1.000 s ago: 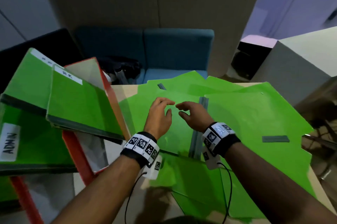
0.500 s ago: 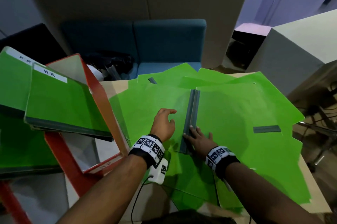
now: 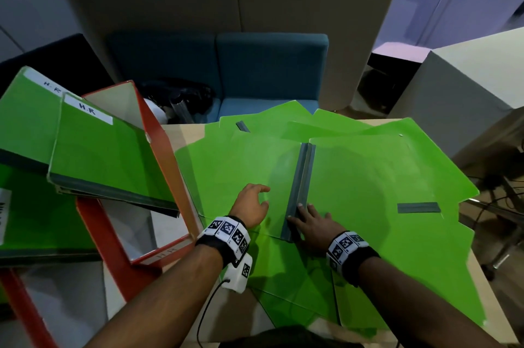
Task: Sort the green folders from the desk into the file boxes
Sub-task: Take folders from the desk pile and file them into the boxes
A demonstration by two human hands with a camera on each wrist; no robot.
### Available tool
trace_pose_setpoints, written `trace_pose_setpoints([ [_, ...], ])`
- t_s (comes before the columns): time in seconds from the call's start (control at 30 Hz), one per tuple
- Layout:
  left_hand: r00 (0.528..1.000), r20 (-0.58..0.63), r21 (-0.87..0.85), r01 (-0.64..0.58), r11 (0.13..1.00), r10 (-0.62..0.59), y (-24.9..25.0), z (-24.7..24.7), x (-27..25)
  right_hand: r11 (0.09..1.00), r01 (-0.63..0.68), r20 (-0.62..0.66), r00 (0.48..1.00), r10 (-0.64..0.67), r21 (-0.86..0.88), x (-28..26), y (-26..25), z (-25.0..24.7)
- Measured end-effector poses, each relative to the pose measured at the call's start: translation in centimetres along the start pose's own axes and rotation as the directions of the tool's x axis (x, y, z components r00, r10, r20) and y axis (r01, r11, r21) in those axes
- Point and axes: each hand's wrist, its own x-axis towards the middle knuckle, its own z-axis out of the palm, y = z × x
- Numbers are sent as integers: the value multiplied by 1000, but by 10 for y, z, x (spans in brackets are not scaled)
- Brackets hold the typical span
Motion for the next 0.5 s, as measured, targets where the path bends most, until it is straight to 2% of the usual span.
trace_pose_setpoints([
  [0.07,999,30,29,31,999,-32,-8,7,-1,997,-1,-6,1000,2,72,1,3,2],
  [0.13,995,-21,45,101,994,-101,-18,10,-1,988,2,-22,1000,1,153,2,8,-1],
  [0.2,979,-69,52,193,980,-190,-30,7,0,972,21,-65,998,-6,232,2,14,-10],
  [0.3,952,-45,68,304,950,-302,-46,-1,2,964,21,-92,996,4,266,1,29,-23],
  [0.4,931,-29,102,364,926,-363,-58,-5,0,975,-101,-82,990,119,196,-2,40,-18],
  [0.5,916,56,146,386,911,-397,-67,-1,-5,925,-298,-17,950,311,236,-10,45,-6],
])
